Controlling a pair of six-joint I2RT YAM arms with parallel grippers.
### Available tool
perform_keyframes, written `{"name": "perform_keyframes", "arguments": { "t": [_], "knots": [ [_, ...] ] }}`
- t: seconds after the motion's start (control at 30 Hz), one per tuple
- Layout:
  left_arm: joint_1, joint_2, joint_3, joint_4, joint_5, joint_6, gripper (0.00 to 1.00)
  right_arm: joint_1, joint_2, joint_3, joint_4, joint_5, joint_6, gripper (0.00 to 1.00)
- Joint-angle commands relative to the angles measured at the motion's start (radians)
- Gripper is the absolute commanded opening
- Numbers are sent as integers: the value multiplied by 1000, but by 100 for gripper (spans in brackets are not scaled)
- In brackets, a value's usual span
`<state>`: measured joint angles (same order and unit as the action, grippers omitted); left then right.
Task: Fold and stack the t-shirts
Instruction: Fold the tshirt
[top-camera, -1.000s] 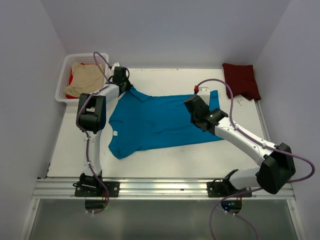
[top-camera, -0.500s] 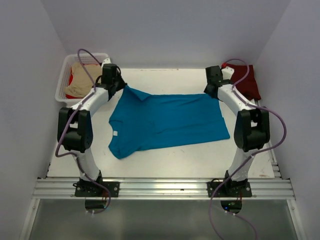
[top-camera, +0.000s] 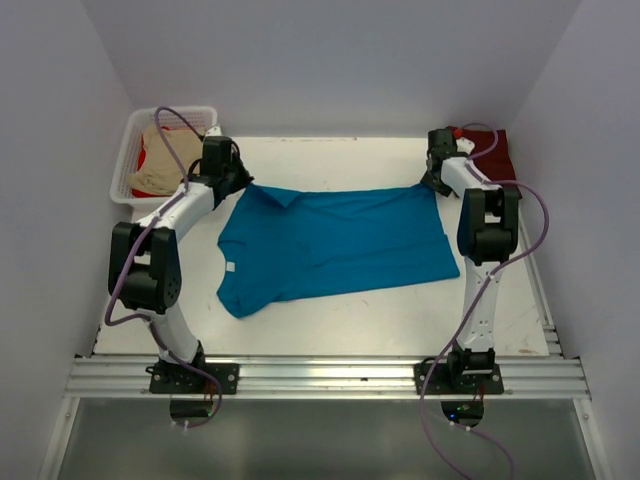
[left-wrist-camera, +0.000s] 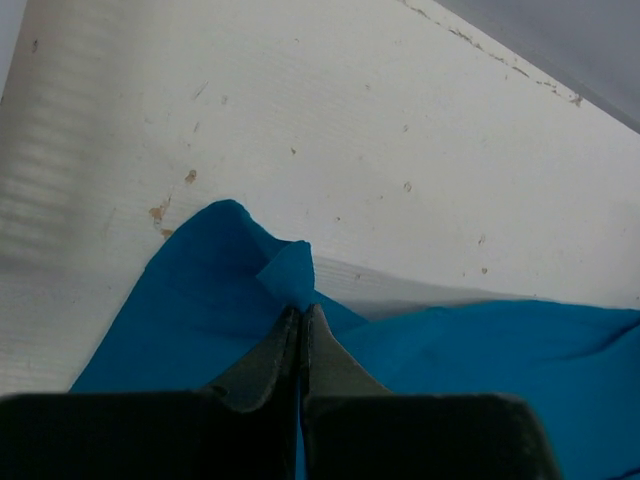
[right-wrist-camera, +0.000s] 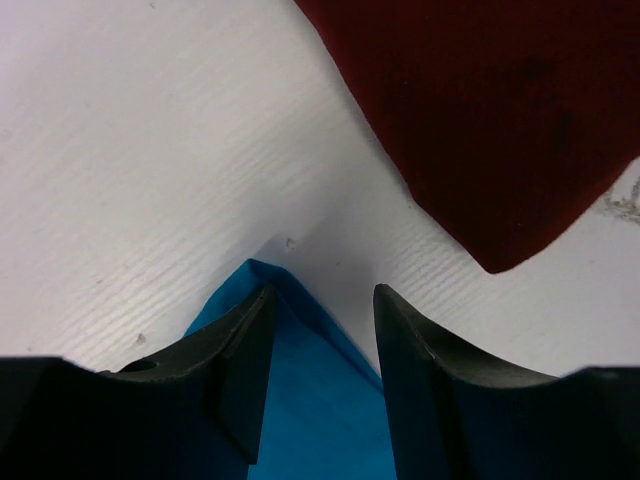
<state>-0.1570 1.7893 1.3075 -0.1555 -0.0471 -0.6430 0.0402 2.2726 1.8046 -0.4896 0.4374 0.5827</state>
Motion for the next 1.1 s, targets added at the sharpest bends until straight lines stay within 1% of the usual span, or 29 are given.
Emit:
{"name": "perform_keyframes", "arguments": {
  "t": [0.0,0.27,0.4,0.53,0.77,0.9,1.07],
  "knots": [
    [10,-44,-19,2,16,0,0,-5,14,49,35,-49,-32,47],
    [10,-45,-27,8,18,0,0,-10,-37,-2,117,-114,-52,47],
    [10,-48,-36,10,20,0,0,-11,-108,-89,215,-143,-67,47],
    [10,-41,-36,16,24,-1,0,-11,-151,-137,264,-155,-76,46],
    [8,-31,-36,14,29,-3,0,-11,-96,-68,246,-181,-90,45],
    [8,-25,-34,13,32,-1,0,-11,-29,28,194,-195,-92,43],
    [8,-24,-30,8,29,2,0,-11,22,61,180,-203,-87,40]
  ]
}}
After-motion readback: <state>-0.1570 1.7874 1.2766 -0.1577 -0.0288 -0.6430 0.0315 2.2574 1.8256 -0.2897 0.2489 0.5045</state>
